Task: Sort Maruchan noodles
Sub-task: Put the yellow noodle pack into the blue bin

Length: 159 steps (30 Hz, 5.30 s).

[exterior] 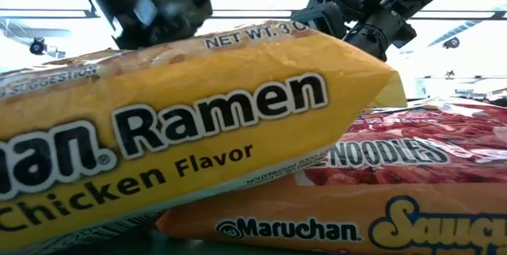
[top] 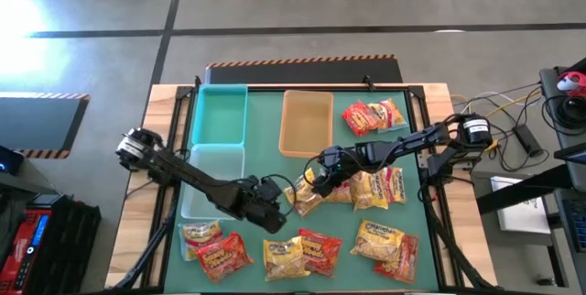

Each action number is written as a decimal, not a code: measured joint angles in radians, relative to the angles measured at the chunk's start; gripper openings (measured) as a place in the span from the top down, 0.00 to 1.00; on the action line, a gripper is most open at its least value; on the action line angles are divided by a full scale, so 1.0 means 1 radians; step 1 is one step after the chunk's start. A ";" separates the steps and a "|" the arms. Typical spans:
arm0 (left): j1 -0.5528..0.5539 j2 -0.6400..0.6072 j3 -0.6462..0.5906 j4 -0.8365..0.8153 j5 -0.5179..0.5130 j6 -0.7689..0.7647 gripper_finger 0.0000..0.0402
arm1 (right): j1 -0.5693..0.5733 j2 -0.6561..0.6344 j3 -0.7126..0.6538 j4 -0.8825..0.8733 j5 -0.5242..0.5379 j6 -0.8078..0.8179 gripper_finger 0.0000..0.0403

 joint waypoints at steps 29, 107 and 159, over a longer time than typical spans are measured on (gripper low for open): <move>-0.048 -0.229 -0.402 0.868 -0.002 0.357 0.63 | 0.000 -0.012 -0.001 0.037 -0.018 -0.202 0.73; 0.017 -0.287 -0.396 0.744 -0.098 0.458 0.63 | 0.039 -0.010 0.303 -0.123 0.037 -1.169 0.73; 0.565 -0.767 -0.396 0.182 -0.080 0.623 1.00 | -0.139 -0.153 0.508 -0.939 0.114 -1.213 0.66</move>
